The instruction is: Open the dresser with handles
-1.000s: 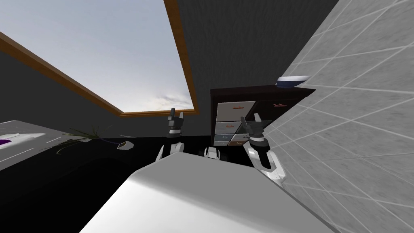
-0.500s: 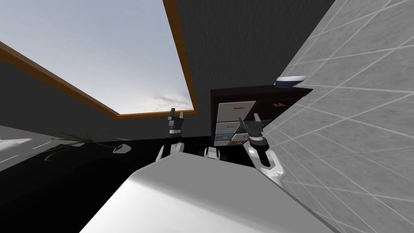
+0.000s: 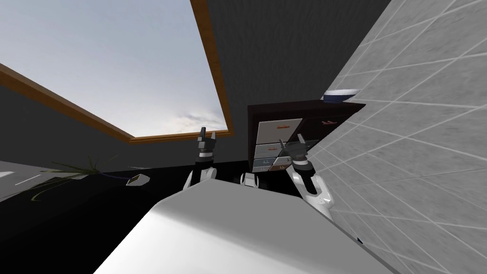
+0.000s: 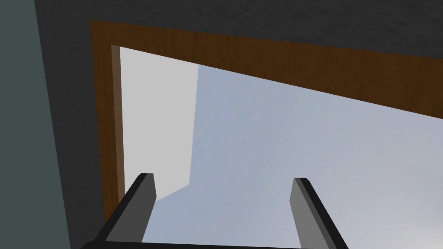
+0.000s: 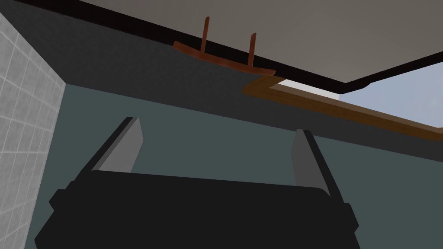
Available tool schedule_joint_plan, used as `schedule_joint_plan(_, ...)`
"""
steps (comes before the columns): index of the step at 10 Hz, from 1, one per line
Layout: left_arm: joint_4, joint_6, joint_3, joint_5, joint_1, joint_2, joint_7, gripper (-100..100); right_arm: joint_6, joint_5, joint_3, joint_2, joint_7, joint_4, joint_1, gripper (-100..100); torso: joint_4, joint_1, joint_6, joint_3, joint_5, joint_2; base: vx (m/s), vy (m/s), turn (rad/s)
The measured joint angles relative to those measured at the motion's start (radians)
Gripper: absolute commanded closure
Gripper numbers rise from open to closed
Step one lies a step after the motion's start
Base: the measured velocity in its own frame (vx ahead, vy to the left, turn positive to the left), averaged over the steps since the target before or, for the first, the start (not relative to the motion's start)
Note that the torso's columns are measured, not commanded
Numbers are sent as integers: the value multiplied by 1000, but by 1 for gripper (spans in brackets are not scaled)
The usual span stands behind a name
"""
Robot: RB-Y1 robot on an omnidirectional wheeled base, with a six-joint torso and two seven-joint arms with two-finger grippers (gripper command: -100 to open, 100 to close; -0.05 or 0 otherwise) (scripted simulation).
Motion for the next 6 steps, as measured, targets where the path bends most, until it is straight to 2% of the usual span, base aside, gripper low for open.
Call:
schedule_joint_plan(4,0,0,0,0,0,0,0,0,-21,31,-17,-2,96,40,-19,-100,0,-2,0,0,-1,0,14,38,-67)
schedule_joint_plan(6,0,0,0,0,0,0,0,0,-41,57,-30,-1,153,78,-35,-100,0,0,0,0,0,0,20,56,-82)
